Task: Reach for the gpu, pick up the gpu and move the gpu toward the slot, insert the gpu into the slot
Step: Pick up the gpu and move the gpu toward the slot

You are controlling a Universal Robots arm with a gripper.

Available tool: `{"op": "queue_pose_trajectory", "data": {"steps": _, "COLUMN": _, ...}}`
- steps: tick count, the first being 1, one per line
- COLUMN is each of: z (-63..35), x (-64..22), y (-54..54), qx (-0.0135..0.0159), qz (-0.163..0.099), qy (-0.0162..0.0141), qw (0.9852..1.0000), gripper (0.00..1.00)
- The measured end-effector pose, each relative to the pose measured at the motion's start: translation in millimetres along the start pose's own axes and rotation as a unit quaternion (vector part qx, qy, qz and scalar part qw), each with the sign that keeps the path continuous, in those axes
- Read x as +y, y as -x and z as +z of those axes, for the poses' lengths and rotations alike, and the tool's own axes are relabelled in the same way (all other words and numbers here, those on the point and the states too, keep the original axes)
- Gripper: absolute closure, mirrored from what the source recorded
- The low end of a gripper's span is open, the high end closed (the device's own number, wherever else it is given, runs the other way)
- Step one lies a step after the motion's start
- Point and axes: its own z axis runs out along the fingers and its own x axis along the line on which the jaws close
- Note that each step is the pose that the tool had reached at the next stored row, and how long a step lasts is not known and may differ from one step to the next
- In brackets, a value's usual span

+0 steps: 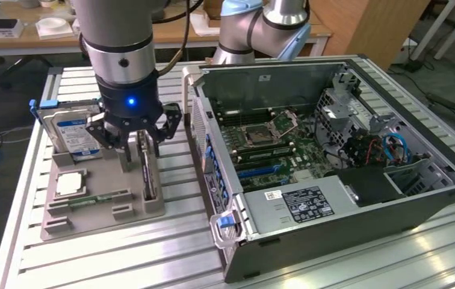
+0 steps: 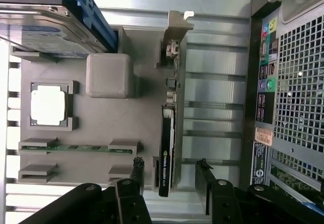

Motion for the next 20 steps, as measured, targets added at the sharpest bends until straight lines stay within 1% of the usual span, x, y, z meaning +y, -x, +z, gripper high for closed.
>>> {"op": "queue_pose_trajectory", "data": {"steps": 8, "z": 12.5, "x": 0.8, "y": 1.7, "qx": 0.0000, "qz": 0.002, "qy": -0.0001, "qw": 1.0000, "gripper": 0.47}}
{"op": "queue_pose_trajectory", "data": {"steps": 11, "z": 17.3, "x": 3.9, "y": 1.9, "qx": -0.0001, "qz": 0.002, "qy": -0.0001, "qw": 1.0000, "gripper": 0.47}}
{"op": "queue_pose_trajectory", "data": {"steps": 16, "z": 22.4, "x": 11.9, "y": 2.0, "qx": 0.0000, "qz": 0.003, "qy": -0.0005, "qw": 1.0000, "gripper": 0.47}}
{"op": "queue_pose_trajectory", "data": {"steps": 20, "z": 29.1, "x": 12.2, "y": 2.1, "qx": -0.0001, "qz": 0.003, "qy": -0.0006, "qw": 1.0000, "gripper": 0.47}}
